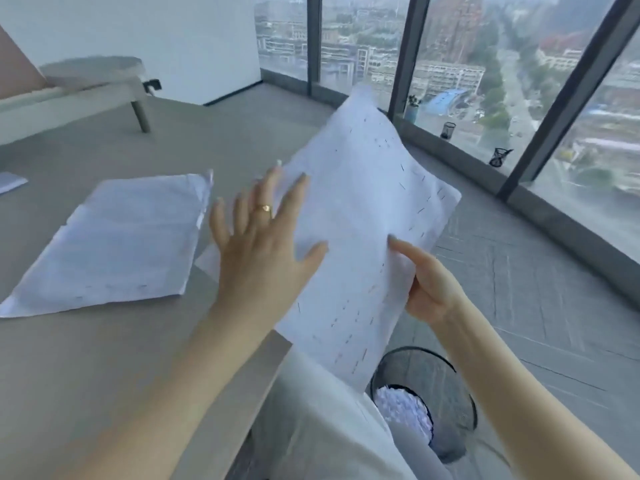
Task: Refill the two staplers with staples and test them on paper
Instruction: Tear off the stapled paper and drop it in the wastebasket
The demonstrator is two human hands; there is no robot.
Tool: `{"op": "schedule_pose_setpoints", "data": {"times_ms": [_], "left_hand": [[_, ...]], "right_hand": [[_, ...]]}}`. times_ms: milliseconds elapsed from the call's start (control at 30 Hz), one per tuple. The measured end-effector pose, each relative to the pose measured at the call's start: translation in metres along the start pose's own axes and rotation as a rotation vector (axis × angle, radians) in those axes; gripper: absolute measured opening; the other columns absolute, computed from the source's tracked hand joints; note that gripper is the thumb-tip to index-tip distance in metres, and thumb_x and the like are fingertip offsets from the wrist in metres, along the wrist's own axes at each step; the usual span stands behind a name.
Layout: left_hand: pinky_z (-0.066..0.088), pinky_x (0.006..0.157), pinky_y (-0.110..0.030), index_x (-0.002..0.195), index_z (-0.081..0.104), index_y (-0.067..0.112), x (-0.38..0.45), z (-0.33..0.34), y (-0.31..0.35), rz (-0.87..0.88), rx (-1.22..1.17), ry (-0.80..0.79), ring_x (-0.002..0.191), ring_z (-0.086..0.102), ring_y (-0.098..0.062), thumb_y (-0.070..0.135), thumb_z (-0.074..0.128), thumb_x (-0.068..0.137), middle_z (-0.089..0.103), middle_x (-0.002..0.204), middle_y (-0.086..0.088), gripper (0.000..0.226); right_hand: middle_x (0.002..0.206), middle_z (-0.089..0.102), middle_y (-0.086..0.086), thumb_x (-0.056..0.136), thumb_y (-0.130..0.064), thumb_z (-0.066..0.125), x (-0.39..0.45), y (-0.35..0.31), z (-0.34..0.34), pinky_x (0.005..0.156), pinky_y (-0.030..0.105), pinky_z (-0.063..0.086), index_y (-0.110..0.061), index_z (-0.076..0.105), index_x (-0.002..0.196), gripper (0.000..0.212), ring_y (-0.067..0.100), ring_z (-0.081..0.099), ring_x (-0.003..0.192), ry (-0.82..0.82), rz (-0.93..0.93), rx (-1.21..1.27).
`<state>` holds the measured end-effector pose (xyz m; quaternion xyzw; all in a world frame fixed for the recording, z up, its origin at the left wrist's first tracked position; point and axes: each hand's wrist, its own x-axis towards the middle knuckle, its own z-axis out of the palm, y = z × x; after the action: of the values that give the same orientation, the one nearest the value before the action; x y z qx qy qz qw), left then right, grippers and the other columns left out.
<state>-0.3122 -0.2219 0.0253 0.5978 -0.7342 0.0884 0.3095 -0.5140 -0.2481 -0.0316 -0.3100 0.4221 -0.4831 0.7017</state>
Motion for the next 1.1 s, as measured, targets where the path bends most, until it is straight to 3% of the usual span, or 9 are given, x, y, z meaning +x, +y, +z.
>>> {"op": "schedule_pose_setpoints", "data": {"times_ms": [100,167,267,533,667,767,900,1000,1100], "left_hand": [[0.032,0.104,-0.048,0.140,0.029,0.023,0.020,0.021,0.009,-0.263,-0.232,-0.301,0.129,0.037,-0.028,0.047,0.062,0.078,0.038,0.143,-0.007,0.074],[0.050,0.086,-0.040,0.126,0.046,0.022,0.026,0.038,0.025,-0.400,-0.590,-0.612,0.098,0.062,-0.022,0.040,0.062,0.082,0.057,0.118,-0.003,0.050],[0.055,0.052,-0.021,0.104,0.059,0.014,0.017,0.075,0.059,-0.433,-0.833,-1.064,0.057,0.067,-0.010,0.023,0.058,0.088,0.066,0.098,-0.001,0.018],[0.043,0.035,-0.011,0.088,0.057,0.010,-0.015,0.194,0.099,-0.710,-0.801,-1.037,0.030,0.053,0.000,0.004,0.049,0.087,0.058,0.067,-0.005,0.010],[0.042,0.032,-0.012,0.097,0.053,0.004,-0.035,0.226,0.078,-0.870,-0.669,-1.077,0.024,0.049,-0.001,-0.002,0.048,0.088,0.053,0.066,-0.009,0.011],[0.045,0.034,-0.015,0.109,0.049,-0.001,-0.050,0.243,0.068,-0.955,-0.610,-1.148,0.031,0.056,-0.007,-0.004,0.045,0.090,0.057,0.073,-0.012,0.019],[0.047,0.034,-0.021,0.122,0.043,-0.009,-0.067,0.267,0.063,-1.011,-0.558,-1.169,0.044,0.060,-0.021,-0.010,0.043,0.089,0.060,0.113,-0.026,0.034],[0.047,0.033,-0.023,0.102,0.050,-0.006,-0.073,0.280,0.070,-1.033,-0.548,-1.191,0.026,0.055,-0.014,-0.011,0.041,0.089,0.061,0.108,-0.027,0.017],[0.053,0.043,-0.029,0.091,0.053,-0.002,-0.081,0.291,0.077,-1.057,-0.557,-1.209,0.063,0.068,-0.028,-0.010,0.043,0.087,0.058,0.097,-0.020,0.014]], "right_hand": [[0.105,0.071,0.004,0.080,-0.033,0.061,-0.017,-0.001,-0.075,0.077,0.033,0.056,-0.011,0.062,0.117,0.043,0.019,0.070,0.085,0.158,0.061,-0.011],[0.103,0.071,0.004,0.087,-0.030,0.057,-0.027,0.005,-0.120,0.071,0.033,0.058,-0.010,0.059,0.120,0.039,0.019,0.071,0.081,0.264,0.092,0.022],[0.101,0.070,0.005,0.089,-0.029,0.055,-0.039,0.016,-0.171,0.064,0.033,0.059,-0.010,0.055,0.125,0.040,0.018,0.072,0.076,0.420,0.136,0.046],[0.091,0.067,0.001,0.092,-0.022,0.055,-0.037,0.051,-0.239,0.065,0.034,0.052,-0.010,0.056,0.116,0.026,0.018,0.064,0.079,0.634,0.308,-0.023],[0.080,0.065,0.004,0.091,-0.013,0.058,-0.021,0.091,-0.251,0.040,0.022,0.053,-0.006,0.058,0.110,0.020,0.016,0.066,0.061,0.677,0.560,-0.093],[0.079,0.062,0.005,0.091,-0.012,0.057,-0.009,0.125,-0.253,0.035,0.019,0.050,-0.001,0.058,0.113,0.024,0.015,0.061,0.061,0.692,0.735,-0.204],[0.076,0.059,0.007,0.092,-0.008,0.055,-0.005,0.154,-0.260,0.030,0.019,0.045,-0.004,0.054,0.103,0.012,0.016,0.058,0.061,0.715,0.836,-0.173],[0.081,0.060,0.007,0.091,-0.008,0.055,-0.004,0.169,-0.270,0.047,0.028,0.050,-0.006,0.051,0.111,0.021,0.019,0.059,0.068,0.731,0.882,-0.141],[0.103,0.062,0.013,0.091,-0.005,0.052,-0.002,0.181,-0.281,0.067,0.037,0.049,-0.001,0.048,0.119,0.029,0.026,0.060,0.084,0.761,0.948,-0.153]]}}
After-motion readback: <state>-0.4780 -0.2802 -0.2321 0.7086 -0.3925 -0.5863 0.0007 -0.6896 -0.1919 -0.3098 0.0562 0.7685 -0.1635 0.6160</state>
